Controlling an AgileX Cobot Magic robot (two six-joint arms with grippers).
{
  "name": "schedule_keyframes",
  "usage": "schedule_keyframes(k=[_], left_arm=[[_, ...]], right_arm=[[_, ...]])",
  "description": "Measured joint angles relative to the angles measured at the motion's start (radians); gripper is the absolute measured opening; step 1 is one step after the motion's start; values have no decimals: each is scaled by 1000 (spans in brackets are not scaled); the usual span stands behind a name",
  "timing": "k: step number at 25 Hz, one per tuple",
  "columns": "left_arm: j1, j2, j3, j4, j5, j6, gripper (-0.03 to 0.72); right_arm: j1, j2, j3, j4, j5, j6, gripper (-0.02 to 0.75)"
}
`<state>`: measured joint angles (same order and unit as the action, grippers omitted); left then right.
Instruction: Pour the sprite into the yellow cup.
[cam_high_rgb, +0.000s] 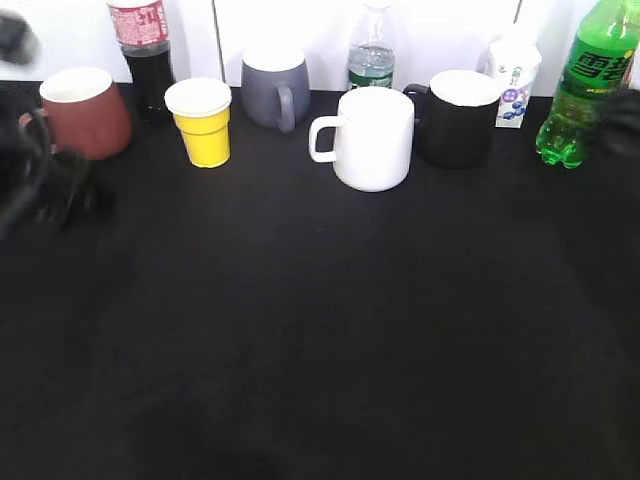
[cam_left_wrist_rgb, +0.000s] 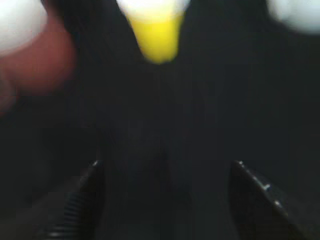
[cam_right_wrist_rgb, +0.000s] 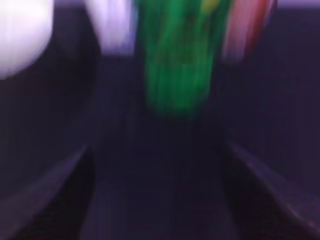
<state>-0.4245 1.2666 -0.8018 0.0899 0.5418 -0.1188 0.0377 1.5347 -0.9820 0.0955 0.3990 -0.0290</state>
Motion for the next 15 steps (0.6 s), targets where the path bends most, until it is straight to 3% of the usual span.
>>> schedule_keyframes(k=[1, 4, 7, 12, 15], left_arm=[[-7, 0, -40, -47, 188, 0, 576], [-7, -3, -95, -90, 612, 0, 576], [-7, -119, -99, -90, 670, 0, 576], [-8, -592, -66, -82, 675, 22, 577], [-8, -856, 34, -81, 676, 56, 578]], right_arm=[[0, -40, -23, 4, 162, 0, 595], [0, -159, -33, -20, 445, 1, 595], [0, -313, -33, -32, 617, 4, 592], [0, -744, 0, -78, 675, 45, 592], [0, -992, 96, -81, 727, 48, 592]])
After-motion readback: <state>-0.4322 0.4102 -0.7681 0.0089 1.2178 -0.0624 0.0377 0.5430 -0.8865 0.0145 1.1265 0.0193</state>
